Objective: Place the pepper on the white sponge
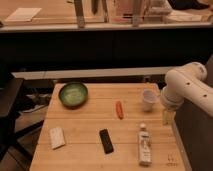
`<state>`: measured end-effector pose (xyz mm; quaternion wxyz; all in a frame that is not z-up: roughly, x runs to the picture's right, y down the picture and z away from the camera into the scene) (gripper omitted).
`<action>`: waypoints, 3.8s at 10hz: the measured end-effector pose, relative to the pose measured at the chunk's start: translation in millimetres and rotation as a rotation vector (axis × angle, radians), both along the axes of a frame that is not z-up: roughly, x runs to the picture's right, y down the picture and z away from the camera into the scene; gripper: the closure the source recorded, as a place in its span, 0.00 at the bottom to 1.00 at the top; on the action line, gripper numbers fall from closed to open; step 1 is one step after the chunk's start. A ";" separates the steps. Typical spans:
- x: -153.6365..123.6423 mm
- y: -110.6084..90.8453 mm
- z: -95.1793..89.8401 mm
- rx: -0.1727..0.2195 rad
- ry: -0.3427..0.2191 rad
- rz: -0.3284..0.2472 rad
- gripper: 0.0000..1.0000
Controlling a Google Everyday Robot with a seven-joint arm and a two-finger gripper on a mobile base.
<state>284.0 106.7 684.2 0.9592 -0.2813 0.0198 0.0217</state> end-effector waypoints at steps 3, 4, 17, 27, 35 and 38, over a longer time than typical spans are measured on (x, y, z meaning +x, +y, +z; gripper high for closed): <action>0.0 0.0 0.0 0.000 0.000 0.000 0.20; 0.0 0.0 0.0 0.000 0.000 0.000 0.20; 0.0 0.0 0.0 0.000 0.000 0.000 0.20; -62.1 -29.8 39.0 0.079 -0.057 -0.184 0.20; -94.5 -47.9 66.6 0.126 -0.114 -0.292 0.20; -102.4 -55.3 77.7 0.144 -0.143 -0.328 0.20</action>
